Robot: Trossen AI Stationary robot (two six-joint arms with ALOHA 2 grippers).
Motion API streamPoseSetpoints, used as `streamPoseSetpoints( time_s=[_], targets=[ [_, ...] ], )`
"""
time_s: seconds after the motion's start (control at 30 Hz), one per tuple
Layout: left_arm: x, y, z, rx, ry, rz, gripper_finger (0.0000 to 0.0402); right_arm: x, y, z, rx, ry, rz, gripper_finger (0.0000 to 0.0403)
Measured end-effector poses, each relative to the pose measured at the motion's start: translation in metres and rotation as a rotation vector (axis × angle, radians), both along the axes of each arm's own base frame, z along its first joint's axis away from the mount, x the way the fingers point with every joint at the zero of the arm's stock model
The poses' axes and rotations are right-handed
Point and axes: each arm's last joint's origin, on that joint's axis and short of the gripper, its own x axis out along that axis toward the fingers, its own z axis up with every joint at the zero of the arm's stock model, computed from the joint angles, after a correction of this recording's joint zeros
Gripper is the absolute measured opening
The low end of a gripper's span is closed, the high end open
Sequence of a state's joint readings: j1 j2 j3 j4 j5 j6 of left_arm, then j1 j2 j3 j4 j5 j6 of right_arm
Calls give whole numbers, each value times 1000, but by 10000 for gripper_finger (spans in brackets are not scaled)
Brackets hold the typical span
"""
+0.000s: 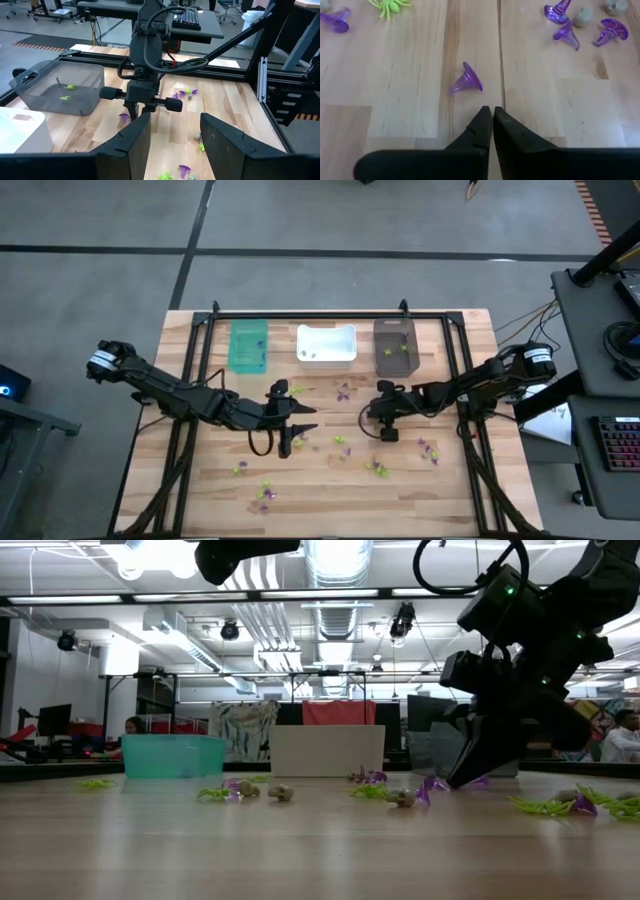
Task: Sort Halloween decoration
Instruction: Put the purple witch hat toy into the light blue bin
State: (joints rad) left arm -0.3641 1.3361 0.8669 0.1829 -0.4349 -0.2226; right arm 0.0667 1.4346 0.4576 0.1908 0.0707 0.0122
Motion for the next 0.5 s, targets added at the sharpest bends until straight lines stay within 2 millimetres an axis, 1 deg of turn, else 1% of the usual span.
streamPoseSetpoints(
  time_s=[0.07,0.13,0.23,0.37,0.5],
  targets=[
    [0,0,0,0,0,0,155,3,0,3,17,-10,-17,9],
    [0,0,0,0,0,0,155,9,2,10,48,-35,3,12],
    [0,0,0,0,0,0,155,18,3,19,85,-74,18,28],
    [0,0,0,0,0,0,155,23,4,24,89,-93,21,68],
    [0,0,0,0,0,0,155,23,4,21,81,-78,29,115]
  ],
)
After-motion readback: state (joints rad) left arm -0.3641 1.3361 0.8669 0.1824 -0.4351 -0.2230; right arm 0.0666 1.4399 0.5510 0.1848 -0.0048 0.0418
